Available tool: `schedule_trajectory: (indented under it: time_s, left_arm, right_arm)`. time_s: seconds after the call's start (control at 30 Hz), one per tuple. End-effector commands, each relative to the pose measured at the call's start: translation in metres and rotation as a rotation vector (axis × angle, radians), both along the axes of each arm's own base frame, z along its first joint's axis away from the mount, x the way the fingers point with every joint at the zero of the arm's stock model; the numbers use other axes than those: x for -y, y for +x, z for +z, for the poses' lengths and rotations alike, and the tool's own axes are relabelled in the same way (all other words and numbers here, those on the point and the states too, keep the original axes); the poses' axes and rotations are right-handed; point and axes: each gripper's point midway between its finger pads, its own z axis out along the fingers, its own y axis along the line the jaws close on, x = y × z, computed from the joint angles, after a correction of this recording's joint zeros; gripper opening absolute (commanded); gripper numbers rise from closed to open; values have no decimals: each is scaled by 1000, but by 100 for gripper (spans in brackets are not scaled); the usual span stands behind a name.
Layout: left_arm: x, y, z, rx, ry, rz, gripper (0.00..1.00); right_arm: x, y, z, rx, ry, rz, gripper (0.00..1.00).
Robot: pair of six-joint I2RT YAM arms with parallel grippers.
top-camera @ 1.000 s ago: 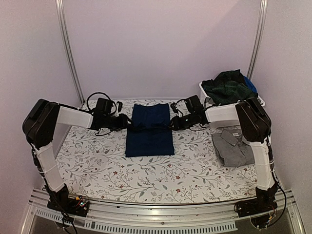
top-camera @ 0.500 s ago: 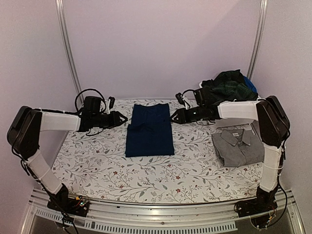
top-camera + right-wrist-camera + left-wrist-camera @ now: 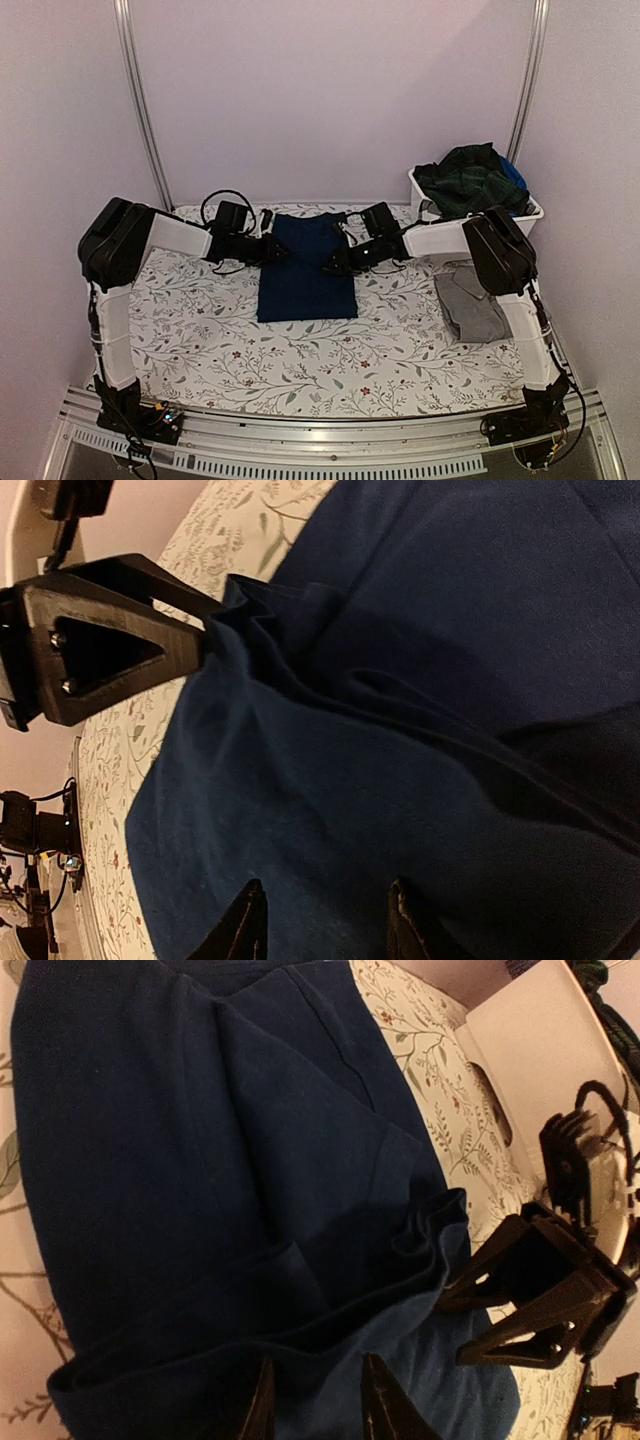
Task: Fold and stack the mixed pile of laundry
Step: Smooth out the 2/3-rectangle-folded T-shirt at the center of the board.
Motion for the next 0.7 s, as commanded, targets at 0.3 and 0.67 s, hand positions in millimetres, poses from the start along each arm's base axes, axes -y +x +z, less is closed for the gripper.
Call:
schedule_trajectory:
  time_s: [0.3, 0.67]
  left_arm:
    - [4, 29, -6, -15, 3, -13, 42]
    - [23, -61, 73, 93, -111, -129, 68]
  right_arm:
    - [68, 7, -52, -93, -153, -114, 40]
    - [26, -70, 85, -22, 155, 98, 60]
